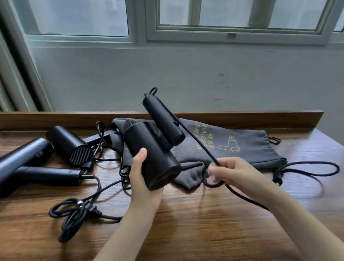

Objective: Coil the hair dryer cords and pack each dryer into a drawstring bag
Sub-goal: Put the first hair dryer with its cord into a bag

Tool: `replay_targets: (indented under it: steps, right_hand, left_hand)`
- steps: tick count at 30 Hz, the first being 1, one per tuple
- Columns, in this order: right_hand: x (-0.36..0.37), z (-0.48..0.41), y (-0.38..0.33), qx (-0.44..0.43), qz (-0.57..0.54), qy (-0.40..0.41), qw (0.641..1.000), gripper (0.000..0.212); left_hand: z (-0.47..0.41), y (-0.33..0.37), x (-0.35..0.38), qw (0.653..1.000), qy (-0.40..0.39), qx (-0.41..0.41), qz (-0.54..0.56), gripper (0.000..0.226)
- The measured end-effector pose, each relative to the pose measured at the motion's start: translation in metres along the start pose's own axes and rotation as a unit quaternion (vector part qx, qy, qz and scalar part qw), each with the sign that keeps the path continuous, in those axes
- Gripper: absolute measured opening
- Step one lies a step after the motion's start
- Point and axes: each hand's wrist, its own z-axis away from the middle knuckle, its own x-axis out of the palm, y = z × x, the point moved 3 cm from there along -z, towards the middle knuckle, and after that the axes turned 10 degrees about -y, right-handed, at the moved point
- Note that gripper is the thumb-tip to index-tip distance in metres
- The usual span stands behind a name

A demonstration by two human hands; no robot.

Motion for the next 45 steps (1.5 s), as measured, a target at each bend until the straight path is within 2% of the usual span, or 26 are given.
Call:
replay_targets:
  steps: [2, 3, 5, 7, 9, 10, 11, 13, 14, 16, 17, 20, 21, 24, 25, 27, 31, 33, 35, 37, 38, 40, 41, 43, 45]
  right_hand:
    - [-0.006, 0.005, -0.008, 0.0, 0.105, -0.012, 0.994, 0.021]
    - [-0.007, 0.007, -0.01, -0.005, 0.102, -0.022, 0.994, 0.018]
    - [-0.007, 0.014, -0.01, 0.003, 0.025, -0.053, 0.998, 0.006]
    - [-0.004, 0.021, -0.011, 0.014, 0.02, -0.108, 0.994, 0.026]
    - [0.007, 0.026, -0.017, 0.015, 0.124, -0.148, 0.981, 0.034]
    - [0.013, 0.026, -0.018, 0.014, 0.207, -0.155, 0.966, 0.033]
    - [0.02, 0.025, -0.018, 0.018, 0.319, -0.153, 0.935, 0.031]
    - [0.033, 0.025, -0.017, 0.028, 0.508, -0.137, 0.85, 0.031]
    - [0.039, 0.026, -0.015, 0.033, 0.543, -0.133, 0.829, 0.033]
    - [0.05, 0.03, -0.017, 0.041, 0.547, -0.129, 0.826, 0.035]
    - [0.052, 0.033, -0.022, 0.046, 0.56, -0.122, 0.818, 0.031]
    - [0.044, 0.036, -0.045, 0.029, 0.66, -0.079, 0.746, 0.021]
    - [0.039, 0.037, -0.055, 0.02, 0.677, -0.06, 0.733, 0.019]
    - [0.024, 0.037, -0.091, -0.08, 0.714, 0.031, 0.695, 0.011]
    - [0.015, 0.036, -0.099, -0.105, 0.722, 0.064, 0.681, 0.012]
    - [-0.006, 0.034, -0.106, -0.075, 0.734, 0.099, 0.668, 0.019]
    - [-0.027, 0.022, -0.094, -0.009, 0.765, 0.09, 0.637, 0.025]
    - [-0.031, 0.019, -0.088, 0.002, 0.764, 0.071, 0.641, 0.019]
    - [-0.038, 0.016, -0.086, 0.023, 0.77, 0.058, 0.635, 0.011]
    - [-0.05, 0.011, -0.088, 0.041, 0.77, 0.069, 0.633, 0.02]
    - [-0.059, 0.009, -0.089, 0.046, 0.757, 0.079, 0.648, 0.019]
    - [-0.073, 0.003, -0.088, 0.043, 0.704, 0.106, 0.701, 0.017]
    - [-0.077, 0.0, -0.085, 0.023, 0.65, 0.127, 0.749, 0.017]
    - [-0.085, -0.007, -0.078, -0.021, 0.466, 0.198, 0.862, 0.012]
    - [-0.088, -0.02, -0.066, -0.009, 0.27, 0.241, 0.932, 0.02]
  left_hand:
    - [0.001, -0.001, -0.002, 0.999, 0.008, -0.01, 0.03, 0.041]
    - [0.001, -0.001, -0.002, 0.999, 0.011, -0.012, 0.036, 0.049]
    - [0.0, 0.001, -0.005, 0.999, 0.022, -0.008, 0.03, 0.062]
    - [-0.001, 0.001, -0.007, 0.999, 0.036, 0.008, 0.02, 0.063]
    - [-0.002, 0.0, -0.009, 0.998, 0.056, 0.027, -0.02, 0.062]
    - [-0.001, 0.0, -0.01, 0.996, 0.072, 0.037, -0.048, 0.064]
    - [-0.001, -0.001, -0.01, 0.992, 0.088, 0.047, -0.077, 0.065]
    - [0.001, -0.003, -0.01, 0.983, 0.102, 0.064, -0.139, 0.066]
    - [0.003, -0.004, -0.01, 0.975, 0.104, 0.074, -0.183, 0.066]
    - [0.005, -0.002, -0.008, 0.941, 0.101, 0.101, -0.306, 0.068]
    - [0.005, -0.001, -0.006, 0.918, 0.091, 0.114, -0.368, 0.072]
    - [0.004, -0.002, -0.001, 0.849, 0.031, 0.125, -0.513, 0.086]
    - [0.004, -0.003, 0.0, 0.824, 0.0, 0.12, -0.554, 0.089]
    - [0.006, -0.006, 0.004, 0.738, -0.092, 0.1, -0.661, 0.096]
    - [0.006, -0.008, 0.005, 0.725, -0.117, 0.09, -0.673, 0.097]
    - [0.006, -0.009, 0.009, 0.734, -0.169, 0.066, -0.654, 0.095]
    - [0.002, -0.006, 0.008, 0.769, -0.236, 0.0, -0.594, 0.09]
    - [-0.001, 0.001, 0.004, 0.775, -0.251, -0.046, -0.578, 0.088]
    - [-0.003, 0.008, -0.001, 0.759, -0.266, -0.071, -0.591, 0.087]
    - [-0.002, 0.014, -0.006, 0.746, -0.282, -0.094, -0.596, 0.088]
    - [-0.001, 0.015, -0.007, 0.748, -0.29, -0.107, -0.587, 0.087]
    - [0.0, 0.015, -0.007, 0.771, -0.309, -0.14, -0.54, 0.086]
    - [0.0, 0.014, -0.007, 0.783, -0.315, -0.158, -0.512, 0.085]
    - [0.0, 0.014, -0.008, 0.802, -0.324, -0.192, -0.464, 0.081]
    - [0.001, 0.013, -0.011, 0.821, -0.322, -0.212, -0.422, 0.077]
